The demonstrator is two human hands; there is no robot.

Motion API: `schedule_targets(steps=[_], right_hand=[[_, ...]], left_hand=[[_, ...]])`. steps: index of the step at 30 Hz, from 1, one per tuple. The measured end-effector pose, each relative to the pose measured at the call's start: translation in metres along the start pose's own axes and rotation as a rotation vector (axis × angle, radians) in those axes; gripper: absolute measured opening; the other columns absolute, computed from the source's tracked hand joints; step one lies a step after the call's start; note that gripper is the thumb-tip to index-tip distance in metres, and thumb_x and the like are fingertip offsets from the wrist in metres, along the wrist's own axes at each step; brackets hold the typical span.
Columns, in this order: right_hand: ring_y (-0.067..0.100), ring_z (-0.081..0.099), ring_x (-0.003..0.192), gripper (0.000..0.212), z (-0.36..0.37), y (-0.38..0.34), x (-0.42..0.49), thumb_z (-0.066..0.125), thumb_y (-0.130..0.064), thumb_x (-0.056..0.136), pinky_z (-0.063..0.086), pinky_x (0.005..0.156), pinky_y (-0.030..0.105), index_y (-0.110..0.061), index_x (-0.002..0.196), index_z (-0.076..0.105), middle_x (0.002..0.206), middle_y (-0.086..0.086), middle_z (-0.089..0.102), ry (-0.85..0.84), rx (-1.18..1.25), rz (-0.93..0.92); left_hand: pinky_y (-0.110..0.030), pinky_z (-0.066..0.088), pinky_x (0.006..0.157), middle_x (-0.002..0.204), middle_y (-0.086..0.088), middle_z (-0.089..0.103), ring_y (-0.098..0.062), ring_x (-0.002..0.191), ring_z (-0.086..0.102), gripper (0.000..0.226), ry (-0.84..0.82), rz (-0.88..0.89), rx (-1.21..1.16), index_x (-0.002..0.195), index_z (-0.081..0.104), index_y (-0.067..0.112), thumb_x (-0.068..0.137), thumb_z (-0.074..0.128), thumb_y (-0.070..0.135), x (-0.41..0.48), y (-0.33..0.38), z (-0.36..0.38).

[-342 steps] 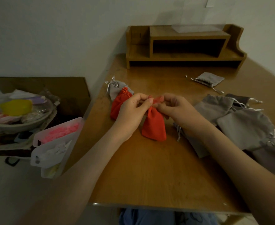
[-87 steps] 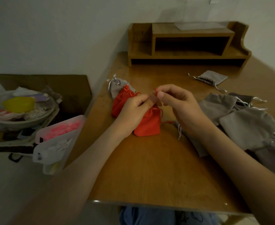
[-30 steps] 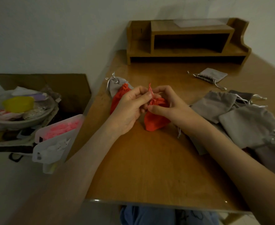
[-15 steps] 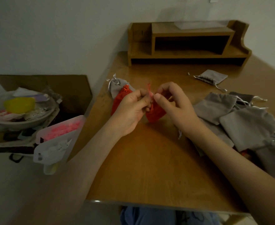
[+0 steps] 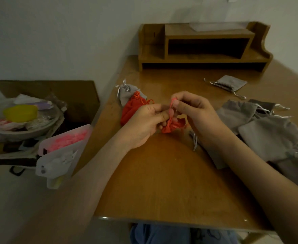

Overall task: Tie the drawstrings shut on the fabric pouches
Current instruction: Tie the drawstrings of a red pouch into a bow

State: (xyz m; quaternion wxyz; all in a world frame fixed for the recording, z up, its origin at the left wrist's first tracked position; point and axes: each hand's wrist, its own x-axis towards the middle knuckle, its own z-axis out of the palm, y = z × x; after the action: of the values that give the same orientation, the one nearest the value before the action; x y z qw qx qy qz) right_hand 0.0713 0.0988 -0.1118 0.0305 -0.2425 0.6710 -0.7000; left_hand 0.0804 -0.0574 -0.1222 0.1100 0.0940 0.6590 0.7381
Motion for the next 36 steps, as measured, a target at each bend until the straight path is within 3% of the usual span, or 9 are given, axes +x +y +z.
schedule_targets(steps=[5, 9, 15, 17, 20, 25, 28, 32, 36], right_hand=[[0.0, 0.051, 0.065, 0.017, -0.001, 0.0, 0.002, 0.047, -0.001, 0.095, 0.043, 0.066, 0.013, -0.009, 0.084, 0.057, 0.071, -0.005, 0.055, 0.019, -0.081, -0.024], [-0.002, 0.054, 0.068, 0.018, -0.003, -0.001, 0.003, 0.048, -0.001, 0.095, 0.044, 0.067, 0.012, -0.011, 0.084, 0.058, 0.074, -0.008, 0.058, 0.013, -0.118, -0.032], [0.002, 0.057, 0.077, 0.01, -0.001, 0.001, 0.002, 0.055, -0.006, 0.093, 0.047, 0.069, 0.016, -0.014, 0.09, 0.061, 0.087, 0.0, 0.058, 0.013, -0.196, -0.085], [0.004, 0.055, 0.078, 0.008, 0.003, 0.001, 0.0, 0.058, -0.012, 0.092, 0.048, 0.068, 0.02, -0.01, 0.101, 0.058, 0.087, -0.001, 0.056, 0.072, -0.244, -0.101], [0.005, 0.047, 0.072, 0.03, 0.007, 0.006, -0.001, 0.067, -0.029, 0.086, 0.043, 0.062, 0.023, -0.016, 0.104, 0.048, 0.083, -0.003, 0.048, 0.178, -0.427, -0.124], [0.009, 0.044, 0.081, 0.04, 0.011, 0.018, 0.0, 0.066, -0.048, 0.079, 0.036, 0.068, 0.017, -0.016, 0.097, 0.048, 0.091, -0.005, 0.049, 0.052, -0.908, -0.213], [0.007, 0.049, 0.073, 0.029, 0.012, 0.018, -0.002, 0.067, -0.029, 0.086, 0.041, 0.062, 0.015, -0.013, 0.1, 0.048, 0.087, -0.005, 0.053, 0.053, -0.843, -0.148], [0.008, 0.055, 0.073, 0.023, 0.011, 0.013, -0.002, 0.054, -0.005, 0.087, 0.046, 0.064, 0.025, -0.013, 0.108, 0.048, 0.088, -0.003, 0.059, 0.089, -0.652, -0.054], [0.014, 0.056, 0.082, 0.024, 0.009, 0.01, 0.002, 0.048, -0.004, 0.093, 0.044, 0.069, 0.029, -0.023, 0.108, 0.047, 0.097, -0.004, 0.059, 0.138, -0.402, 0.096]], left_hand=[[-0.013, 0.04, 0.055, 0.071, 0.004, 0.065, -0.002, 0.057, 0.045, 0.024, -0.059, -0.068, -0.06, 0.102, 0.065, 0.007, 0.097, 0.045, 0.017, 0.0, 0.002, -0.002], [-0.017, 0.041, 0.061, 0.08, -0.001, 0.064, -0.007, 0.063, 0.045, 0.04, -0.067, -0.09, -0.097, 0.1, 0.067, 0.008, 0.081, 0.052, 0.04, 0.0, 0.002, -0.004], [-0.031, 0.048, 0.082, 0.099, -0.009, 0.067, -0.018, 0.09, 0.061, 0.03, -0.05, -0.049, -0.032, 0.105, 0.065, 0.011, 0.078, 0.062, 0.022, 0.0, 0.0, -0.002], [-0.028, 0.047, 0.075, 0.093, -0.007, 0.067, -0.019, 0.086, 0.06, 0.023, 0.014, 0.001, -0.057, 0.098, 0.064, 0.014, 0.076, 0.063, 0.021, 0.001, 0.0, -0.001], [-0.024, 0.036, 0.064, 0.074, 0.001, 0.059, -0.012, 0.069, 0.05, 0.01, 0.15, 0.09, -0.12, 0.075, 0.054, 0.017, 0.074, 0.064, 0.021, 0.003, 0.002, -0.004], [-0.017, 0.04, 0.054, 0.064, 0.005, 0.058, -0.005, 0.057, 0.045, 0.016, 0.171, 0.14, -0.218, 0.071, 0.048, 0.014, 0.081, 0.061, 0.014, 0.003, 0.001, -0.004], [-0.016, 0.046, 0.057, 0.07, 0.0, 0.066, -0.005, 0.059, 0.053, 0.018, 0.152, 0.138, -0.292, 0.072, 0.051, 0.012, 0.088, 0.055, 0.005, 0.004, 0.003, -0.004], [-0.014, 0.044, 0.056, 0.079, -0.002, 0.069, -0.003, 0.057, 0.052, 0.014, 0.141, 0.154, -0.322, 0.069, 0.051, 0.014, 0.078, 0.061, 0.01, 0.003, 0.005, -0.002], [-0.014, 0.035, 0.051, 0.1, 0.0, 0.071, -0.002, 0.053, 0.04, 0.016, 0.18, 0.183, -0.205, 0.071, 0.05, 0.017, 0.078, 0.064, 0.017, 0.002, 0.006, -0.003]])
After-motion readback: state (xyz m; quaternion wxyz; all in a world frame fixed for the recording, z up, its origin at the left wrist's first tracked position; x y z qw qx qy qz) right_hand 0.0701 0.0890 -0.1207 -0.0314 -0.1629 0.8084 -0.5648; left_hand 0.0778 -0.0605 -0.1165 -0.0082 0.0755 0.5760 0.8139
